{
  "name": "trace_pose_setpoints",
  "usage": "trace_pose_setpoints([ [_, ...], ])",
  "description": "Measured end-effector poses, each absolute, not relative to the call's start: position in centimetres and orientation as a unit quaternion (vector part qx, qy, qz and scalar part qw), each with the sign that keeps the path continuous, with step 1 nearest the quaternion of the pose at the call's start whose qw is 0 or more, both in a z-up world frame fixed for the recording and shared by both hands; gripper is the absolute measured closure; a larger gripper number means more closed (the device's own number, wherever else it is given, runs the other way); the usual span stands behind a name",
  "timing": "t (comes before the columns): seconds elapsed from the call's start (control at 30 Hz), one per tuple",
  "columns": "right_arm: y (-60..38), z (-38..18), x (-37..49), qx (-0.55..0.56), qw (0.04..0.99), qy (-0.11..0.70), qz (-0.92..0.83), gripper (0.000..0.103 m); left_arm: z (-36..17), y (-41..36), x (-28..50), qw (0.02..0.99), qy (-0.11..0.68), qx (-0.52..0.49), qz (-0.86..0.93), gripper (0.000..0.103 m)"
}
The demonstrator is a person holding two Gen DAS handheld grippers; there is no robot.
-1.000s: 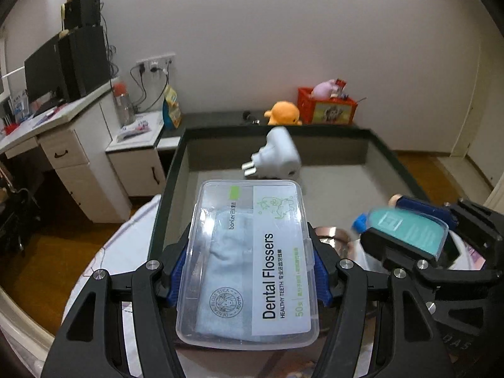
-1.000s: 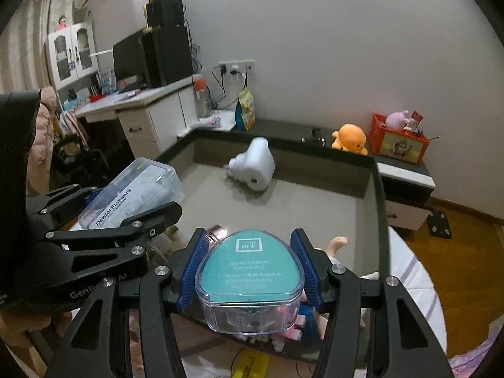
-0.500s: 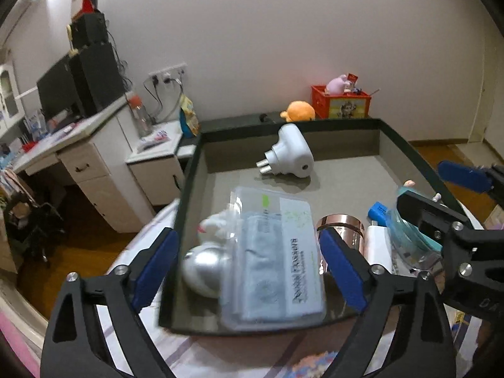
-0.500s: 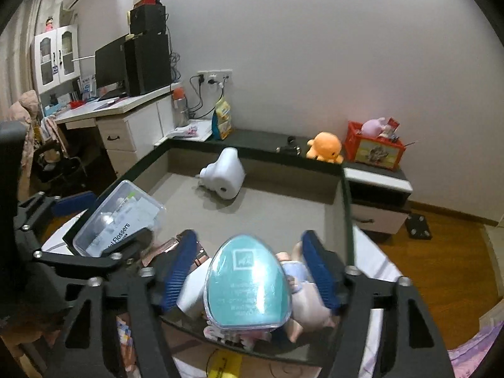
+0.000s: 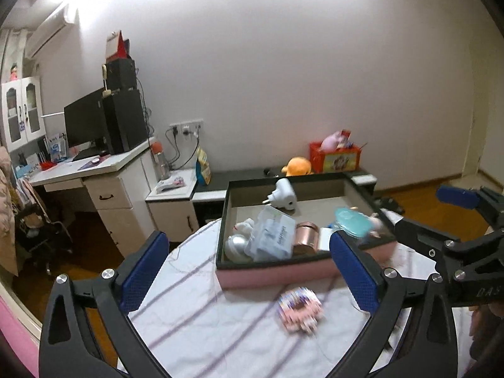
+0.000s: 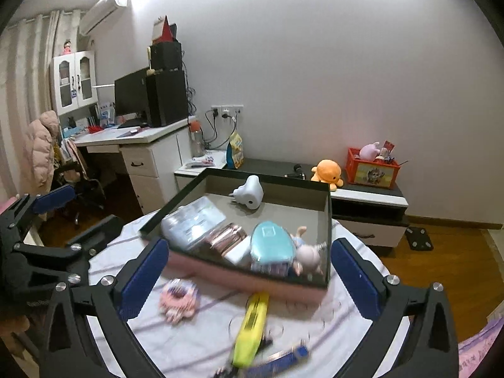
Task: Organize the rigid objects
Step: 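Move both tools back toward the pink block figure and blue battery pack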
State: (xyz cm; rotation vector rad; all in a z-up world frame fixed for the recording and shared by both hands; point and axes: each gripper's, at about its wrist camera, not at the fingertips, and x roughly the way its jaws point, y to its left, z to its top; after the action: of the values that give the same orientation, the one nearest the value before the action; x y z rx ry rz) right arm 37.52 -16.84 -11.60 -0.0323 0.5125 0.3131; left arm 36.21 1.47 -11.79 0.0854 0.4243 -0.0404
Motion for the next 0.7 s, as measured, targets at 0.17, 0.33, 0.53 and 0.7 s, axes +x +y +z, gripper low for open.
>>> trace_pose_setpoints([
  [0.17, -17.5, -12.7, 31.9, -0.025, 0.960, 0.244, 0.133, 0.000, -13.2, 2.3, 30.6, 0.977, 0.212, 0.021, -0.022, 0.000],
  [0.33, -18.5, -16.3, 29.3, -0.036, 0.955, 0.285, 0.078, 0.000, -16.2, 2.3, 28.8, 0.964, 0.264, 0.030, -0.029, 0.000],
  [0.53, -18.8, -22.6, 32.9, -0.034, 0.920, 0.390, 0.033, 0.000, -18.4, 2.4, 29.2, 0.952, 0.302, 0.028, -0.033, 0.000],
  [0.7, -18.4, -24.5, 35.7, -0.065, 0.905, 0.419, 0.007, 0.000, -19.0, 2.8, 30.2, 0.948, 0.315, 0.027, -0.028, 0.000],
])
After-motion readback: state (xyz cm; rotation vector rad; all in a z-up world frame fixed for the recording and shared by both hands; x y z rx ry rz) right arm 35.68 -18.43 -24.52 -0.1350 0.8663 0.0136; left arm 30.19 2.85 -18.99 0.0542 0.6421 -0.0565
